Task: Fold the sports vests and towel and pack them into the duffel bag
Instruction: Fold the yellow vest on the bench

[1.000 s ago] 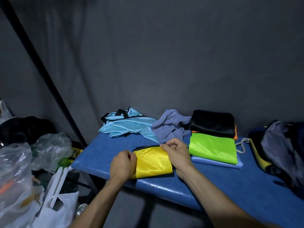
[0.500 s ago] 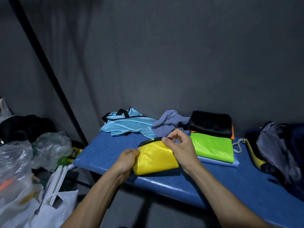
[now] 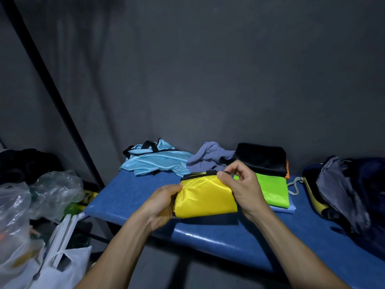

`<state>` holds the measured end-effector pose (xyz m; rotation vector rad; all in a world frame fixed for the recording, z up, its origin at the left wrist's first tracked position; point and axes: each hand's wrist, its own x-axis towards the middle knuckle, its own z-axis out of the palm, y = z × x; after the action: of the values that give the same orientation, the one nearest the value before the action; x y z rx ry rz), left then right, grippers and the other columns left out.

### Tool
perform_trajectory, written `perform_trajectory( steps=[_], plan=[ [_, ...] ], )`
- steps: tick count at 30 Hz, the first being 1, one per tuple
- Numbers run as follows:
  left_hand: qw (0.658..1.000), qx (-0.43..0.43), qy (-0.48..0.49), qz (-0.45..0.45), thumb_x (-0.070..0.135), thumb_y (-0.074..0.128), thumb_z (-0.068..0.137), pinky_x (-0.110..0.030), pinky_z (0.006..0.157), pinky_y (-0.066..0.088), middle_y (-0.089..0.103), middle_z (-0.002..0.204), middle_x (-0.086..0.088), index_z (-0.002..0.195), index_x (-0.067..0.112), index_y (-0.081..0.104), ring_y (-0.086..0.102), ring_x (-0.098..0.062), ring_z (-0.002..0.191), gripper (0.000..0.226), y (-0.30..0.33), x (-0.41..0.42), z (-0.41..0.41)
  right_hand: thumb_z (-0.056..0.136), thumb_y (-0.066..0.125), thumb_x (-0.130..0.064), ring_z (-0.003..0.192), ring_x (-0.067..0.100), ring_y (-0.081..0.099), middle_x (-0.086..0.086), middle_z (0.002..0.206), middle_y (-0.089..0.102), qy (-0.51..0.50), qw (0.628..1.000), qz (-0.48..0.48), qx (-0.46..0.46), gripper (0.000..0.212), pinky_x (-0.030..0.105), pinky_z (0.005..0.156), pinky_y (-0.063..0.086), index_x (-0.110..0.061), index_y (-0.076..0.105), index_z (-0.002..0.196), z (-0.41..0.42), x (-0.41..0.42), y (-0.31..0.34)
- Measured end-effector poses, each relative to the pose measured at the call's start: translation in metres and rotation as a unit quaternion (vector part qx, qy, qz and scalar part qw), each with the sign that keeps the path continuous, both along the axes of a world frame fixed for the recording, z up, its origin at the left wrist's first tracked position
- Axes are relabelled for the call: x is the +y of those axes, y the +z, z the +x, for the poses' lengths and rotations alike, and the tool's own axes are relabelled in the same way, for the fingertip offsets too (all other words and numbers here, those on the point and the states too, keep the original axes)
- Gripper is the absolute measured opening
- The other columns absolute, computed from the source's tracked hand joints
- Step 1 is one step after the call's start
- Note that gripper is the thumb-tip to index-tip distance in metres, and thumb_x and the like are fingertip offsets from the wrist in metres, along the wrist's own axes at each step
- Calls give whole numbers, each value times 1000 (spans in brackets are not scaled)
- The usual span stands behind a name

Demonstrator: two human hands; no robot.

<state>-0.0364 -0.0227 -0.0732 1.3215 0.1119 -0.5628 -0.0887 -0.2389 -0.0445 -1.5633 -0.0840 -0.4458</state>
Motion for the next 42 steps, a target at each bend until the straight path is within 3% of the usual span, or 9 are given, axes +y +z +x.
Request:
perform_trajectory(
  steps=[3,8,17,20,22,25,30,38,42],
  plan=[
    [999,-40,21,2,21,55,104,-33,59,56,71,80,-7,106,4,68,67,-18,69,21,6,-15,2,88,75,-4,76,8,49,1,76,56,-21,1000,4,5,20,18,69,41,2,58,80,-1,-16,1],
    [985,-132,111,26,21,59,102,-38,78,48,68,91,-19,107,-10,68,61,-26,85,32,6,-45,15,92,74,-20,74,8,48,-1,72,53,-44,997,1,63,28,26,72,38,-7,58,74,2,-43,4],
    [985,-148,84,9,32,72,88,-36,69,29,40,77,-5,73,16,51,36,-21,75,30,12,-149,21,91,76,-25,51,6,34,-4,55,41,-219,964,-50,139,37,27,55,31,-7,58,64,15,-137,-6],
    [988,-134,75,22,20,68,95,-33,65,25,37,73,-4,71,15,49,33,-20,72,31,5,-180,28,88,79,-28,42,3,37,-13,43,45,-299,930,-129,169,42,28,54,33,-15,53,57,23,-161,-13],
    [988,-128,81,41,17,67,95,-32,62,21,33,63,-1,60,20,42,30,-18,65,43,-1,-192,31,89,76,-31,50,5,48,-8,52,53,-335,899,-217,182,42,22,51,35,-16,51,59,25,-167,-15],
    [983,-134,81,99,16,66,96,-33,56,15,22,49,10,51,26,26,20,-11,52,62,-9,-199,33,94,67,-35,71,21,55,-4,76,56,-363,845,-365,145,32,33,61,40,-21,51,71,23,-163,-15],
    [974,-160,80,138,19,66,97,-32,54,16,24,45,13,48,23,29,21,-8,47,61,-16,-199,39,96,64,-35,92,20,49,-5,98,55,-233,811,-536,-6,11,37,75,40,-24,65,96,27,-140,-27],
    [942,-238,-15,235,38,65,96,-33,53,24,32,46,12,57,22,36,33,-13,51,51,-5,-191,58,100,55,-41,89,20,51,-9,90,60,-239,816,-522,67,18,40,76,39,-26,59,91,42,-139,-40],
    [887,-341,-40,308,43,64,95,-29,61,40,59,70,7,93,22,53,55,-10,67,24,5,-189,64,100,55,-39,89,22,53,-7,89,62,-232,818,-520,81,19,41,77,40,-24,58,89,45,-132,-35]
  ],
)
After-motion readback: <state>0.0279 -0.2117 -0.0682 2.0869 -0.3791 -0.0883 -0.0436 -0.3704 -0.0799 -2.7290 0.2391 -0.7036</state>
